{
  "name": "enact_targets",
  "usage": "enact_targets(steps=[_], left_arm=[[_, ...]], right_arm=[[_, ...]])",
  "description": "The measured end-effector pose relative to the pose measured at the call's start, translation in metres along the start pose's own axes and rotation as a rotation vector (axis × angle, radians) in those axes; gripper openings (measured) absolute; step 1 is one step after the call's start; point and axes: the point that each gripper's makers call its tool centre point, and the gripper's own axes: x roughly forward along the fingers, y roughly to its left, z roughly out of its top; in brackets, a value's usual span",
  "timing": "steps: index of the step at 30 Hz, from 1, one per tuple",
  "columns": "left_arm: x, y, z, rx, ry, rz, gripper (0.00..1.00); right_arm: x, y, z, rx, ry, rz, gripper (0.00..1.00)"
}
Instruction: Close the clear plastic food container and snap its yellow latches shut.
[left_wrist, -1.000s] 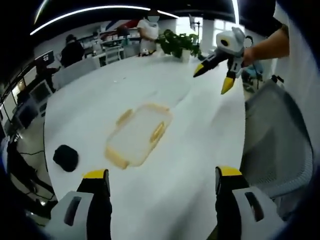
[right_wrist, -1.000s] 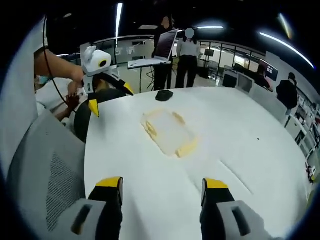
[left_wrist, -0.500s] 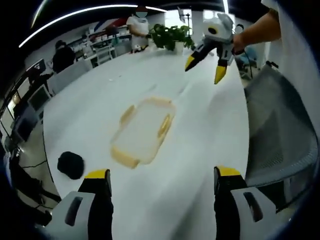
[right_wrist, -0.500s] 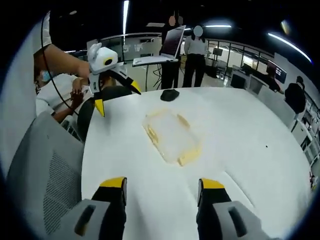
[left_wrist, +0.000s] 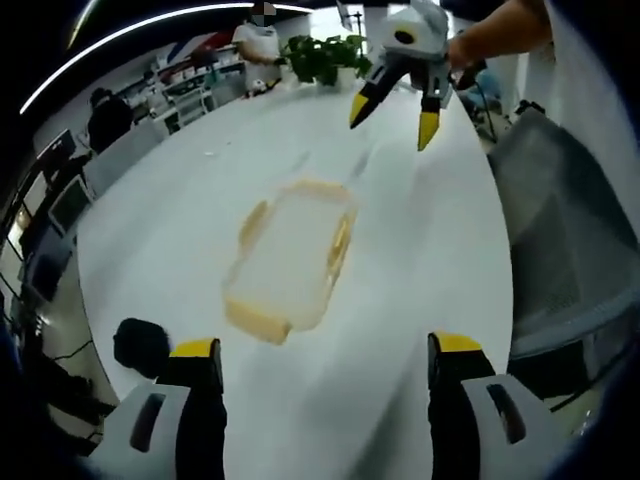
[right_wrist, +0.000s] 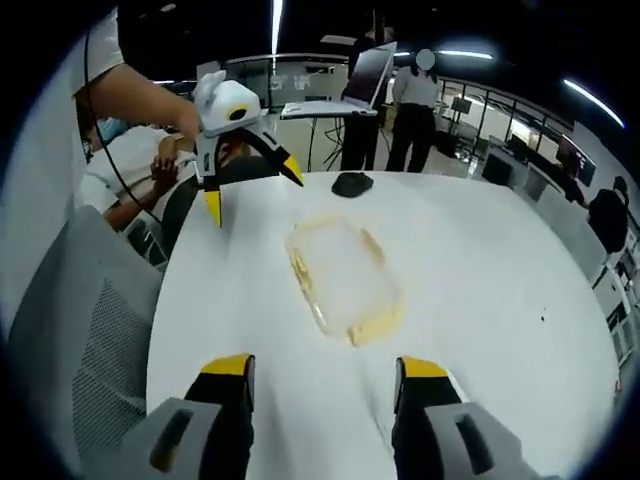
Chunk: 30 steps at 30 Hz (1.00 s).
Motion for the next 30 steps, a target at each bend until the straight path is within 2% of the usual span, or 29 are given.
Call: enact_targets(steps=[4,6,9,19,30], left_arm=[[0.003,0.008,-0.002,0.026,0.013,-0.002,0.83],[0.003,0.010,-0.002,0.025,0.012,-0.018,0.82],[0.004,0.014,-0.006,0.076,0.047,-0.023,0.82],[0.013,0.031,-0.020,0.117,0.106,-0.030,0.81],[0.022,0.043,-0.023,0.198,0.147,-0.041,0.79]], right_arm=[[0.005,0.000,0.000,-0.044,0.027,0.029,0.54],[0.007,-0.001,-0.002,-0.110,0.057,0.046,0.53],[0.011,-0.006,-0.002,-0.112,0.058,0.051,0.53],[0.027,-0.015,-0.002,-0.198,0.101,0.085,0.52],[0.040,-0.025,-0.007,-0.253,0.138,0.110,0.52]])
